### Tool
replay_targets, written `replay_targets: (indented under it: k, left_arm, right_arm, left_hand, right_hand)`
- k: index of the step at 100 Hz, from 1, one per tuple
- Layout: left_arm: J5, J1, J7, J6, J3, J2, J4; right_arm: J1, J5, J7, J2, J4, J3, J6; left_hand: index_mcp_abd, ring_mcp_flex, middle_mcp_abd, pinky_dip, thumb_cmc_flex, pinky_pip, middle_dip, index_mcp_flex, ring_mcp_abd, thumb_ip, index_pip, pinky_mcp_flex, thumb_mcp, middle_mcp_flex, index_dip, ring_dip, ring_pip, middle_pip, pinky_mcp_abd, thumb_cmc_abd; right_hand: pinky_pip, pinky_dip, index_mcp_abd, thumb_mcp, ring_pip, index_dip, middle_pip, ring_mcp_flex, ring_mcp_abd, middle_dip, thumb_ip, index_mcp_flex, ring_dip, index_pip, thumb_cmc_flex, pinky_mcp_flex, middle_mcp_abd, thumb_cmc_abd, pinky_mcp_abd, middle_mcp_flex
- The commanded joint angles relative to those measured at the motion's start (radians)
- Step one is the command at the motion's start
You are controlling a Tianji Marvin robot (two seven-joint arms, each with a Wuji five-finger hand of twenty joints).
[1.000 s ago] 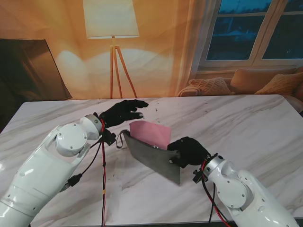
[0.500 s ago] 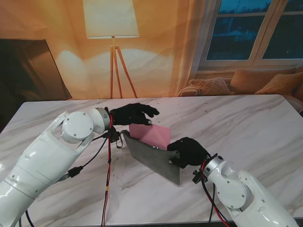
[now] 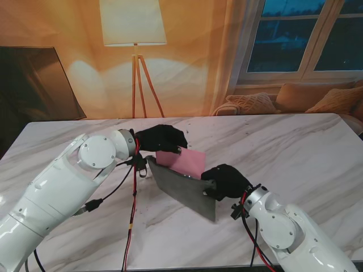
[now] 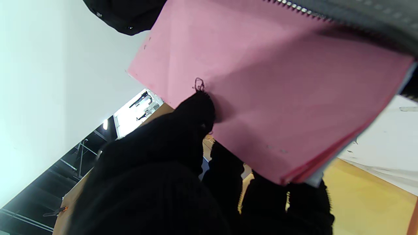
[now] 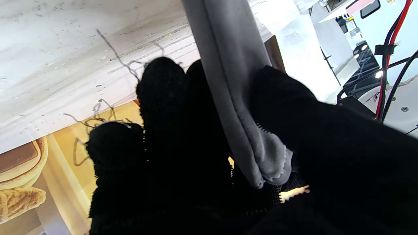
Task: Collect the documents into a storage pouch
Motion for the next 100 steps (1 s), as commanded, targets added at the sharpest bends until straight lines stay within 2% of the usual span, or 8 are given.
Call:
replay_targets:
  k: [1,33,66,78,81,88,89,100]
  left_arm:
    - [-0.003,0.010,-0.010,-0.003,-0.006,0.001,-0.015]
    - [0.065,0.056,-0.017,-0.038,-0.049,0.022,-0.058]
    - [0.104,0.070,-0.036,-0.076,-0.061,0.036,-0.058]
    - [0.109,0.060,-0.039,-0.084,-0.044,0.036,-0.045]
    - [0.109,0.058,-0.041,-0.085,-0.039,0.037,-0.042]
    - [0.109,0.053,-0.040,-0.088,-0.028,0.035,-0.034]
    - [0.109,0.052,-0.039,-0.089,-0.027,0.035,-0.033]
    - [0.119,0.048,-0.027,-0.102,-0.011,0.033,-0.025]
  right_arm:
    - [0.000,-0.001,0.013,-0.001,-0.003,0.000,0.011]
    - [-0.002,0.002,0.003,-0.005,-0.001,0.008,0.034]
    - [0.000,0.005,-0.006,-0.007,0.002,0.004,0.045]
    - [0.000,0.005,-0.009,-0.008,0.004,0.003,0.042]
    - [0.000,0.005,-0.010,-0.008,0.004,0.003,0.040]
    - [0.000,0.004,-0.013,-0.008,0.006,0.004,0.037]
    - [0.000,0.004,-0.014,-0.008,0.006,0.004,0.036]
    - [0.001,0.003,-0.019,-0.009,0.010,0.003,0.034]
  left_hand:
    - [-0.050,0.032,-0.009,0.002,0.040,0.027,0.008,0.036,0.044,-0.022,0.054,0.007,-0.013,0.031,0.003,0.007,0.030,0.028,-0.027,0.002]
    - [-0.080,0.033,-0.013,0.009,0.056,0.030,0.005,0.031,0.040,-0.026,0.112,0.014,-0.023,0.022,0.082,0.007,0.036,0.032,-0.029,0.010]
    - [-0.109,0.047,-0.036,-0.008,0.111,0.024,-0.036,0.042,0.016,-0.015,0.099,0.028,-0.088,0.020,0.138,-0.030,-0.015,-0.035,-0.039,0.040]
    - [-0.098,0.046,0.006,-0.010,0.099,0.027,-0.005,0.041,0.022,-0.013,0.086,0.025,-0.083,0.016,0.117,-0.003,0.026,-0.014,-0.038,0.034]
    - [-0.095,0.048,-0.015,-0.009,0.095,0.030,0.000,0.042,0.022,-0.012,0.078,0.027,-0.082,0.020,0.104,0.002,0.037,-0.006,-0.038,0.032]
    - [-0.087,0.048,-0.019,-0.007,0.087,0.032,-0.002,0.046,0.024,-0.012,0.061,0.028,-0.078,0.021,0.070,0.004,0.042,-0.001,-0.037,0.029]
    - [-0.086,0.048,-0.002,-0.007,0.086,0.033,-0.003,0.047,0.024,-0.012,0.060,0.029,-0.077,0.020,0.066,0.004,0.042,-0.003,-0.037,0.028]
    - [-0.077,0.063,-0.027,-0.004,0.056,0.036,-0.033,0.062,0.027,-0.022,0.051,0.041,-0.027,0.043,0.001,-0.005,0.040,-0.009,-0.031,0.000]
  right_hand:
    - [0.033,0.014,-0.118,0.061,0.000,0.024,0.010,0.013,-0.027,0.000,0.047,0.060,0.014,0.102,0.029,0.005,0.010,0.018,0.000,0.046]
    - [0.032,0.014,-0.113,0.053,0.000,0.022,0.012,0.011,-0.031,0.001,0.046,0.050,0.014,0.097,0.026,0.005,0.013,0.030,-0.001,0.039]
    - [0.030,0.013,-0.110,0.040,0.002,0.019,0.015,0.007,-0.035,0.000,0.046,0.040,0.014,0.090,0.022,0.004,0.013,0.044,-0.006,0.030]
    - [0.030,0.013,-0.109,0.038,0.002,0.018,0.016,0.007,-0.035,-0.001,0.046,0.037,0.014,0.089,0.020,0.004,0.012,0.047,-0.007,0.029]
    - [0.030,0.013,-0.108,0.037,0.002,0.017,0.016,0.007,-0.035,-0.001,0.046,0.036,0.014,0.088,0.019,0.004,0.014,0.048,-0.007,0.029]
    - [0.030,0.014,-0.106,0.036,0.002,0.016,0.017,0.006,-0.034,-0.002,0.046,0.034,0.014,0.087,0.016,0.004,0.014,0.050,-0.007,0.027]
    - [0.030,0.014,-0.106,0.036,0.002,0.016,0.017,0.006,-0.034,-0.002,0.046,0.034,0.014,0.087,0.016,0.004,0.012,0.050,-0.007,0.027]
    - [0.030,0.014,-0.103,0.035,0.001,0.014,0.019,0.005,-0.033,-0.003,0.045,0.032,0.014,0.086,0.013,0.004,0.014,0.053,-0.007,0.026]
